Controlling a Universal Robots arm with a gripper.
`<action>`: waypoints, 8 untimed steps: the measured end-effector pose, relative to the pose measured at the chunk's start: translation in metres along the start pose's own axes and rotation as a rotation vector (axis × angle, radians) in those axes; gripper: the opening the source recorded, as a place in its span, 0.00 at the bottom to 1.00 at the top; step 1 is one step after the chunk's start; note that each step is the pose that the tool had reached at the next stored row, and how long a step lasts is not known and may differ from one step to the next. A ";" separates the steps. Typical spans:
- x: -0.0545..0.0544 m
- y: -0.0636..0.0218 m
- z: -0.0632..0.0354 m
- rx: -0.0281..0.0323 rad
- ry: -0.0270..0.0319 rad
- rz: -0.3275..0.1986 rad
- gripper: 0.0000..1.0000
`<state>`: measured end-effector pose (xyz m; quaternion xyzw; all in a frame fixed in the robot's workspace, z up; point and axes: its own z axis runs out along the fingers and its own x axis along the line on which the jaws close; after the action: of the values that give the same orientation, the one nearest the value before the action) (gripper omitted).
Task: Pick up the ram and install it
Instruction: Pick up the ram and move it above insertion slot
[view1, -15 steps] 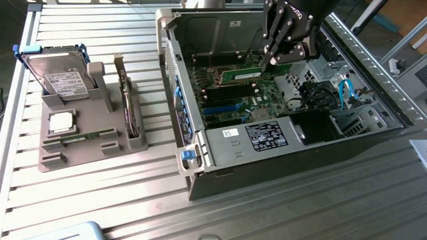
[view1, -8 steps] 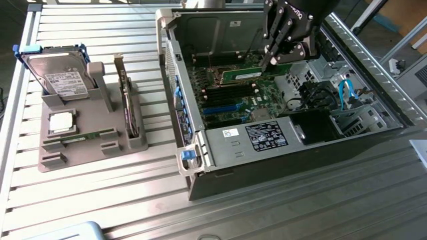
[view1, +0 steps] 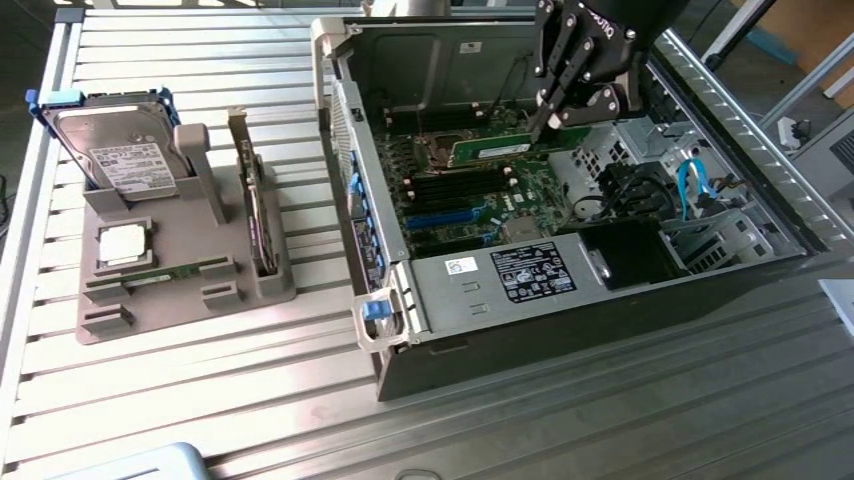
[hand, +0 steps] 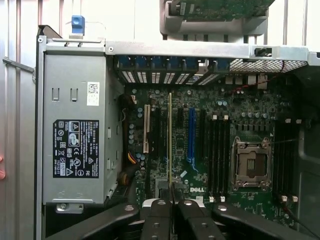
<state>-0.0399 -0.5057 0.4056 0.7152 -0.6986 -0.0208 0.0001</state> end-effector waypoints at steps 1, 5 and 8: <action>0.000 0.0000 0.0000 0.0000 0.0000 0.000 0.12; -0.006 -0.0002 0.0006 -0.0001 0.0001 0.000 0.12; -0.015 -0.0006 0.0017 0.0000 -0.0001 0.000 0.12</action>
<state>-0.0397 -0.4909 0.4043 0.7153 -0.6985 -0.0209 0.0001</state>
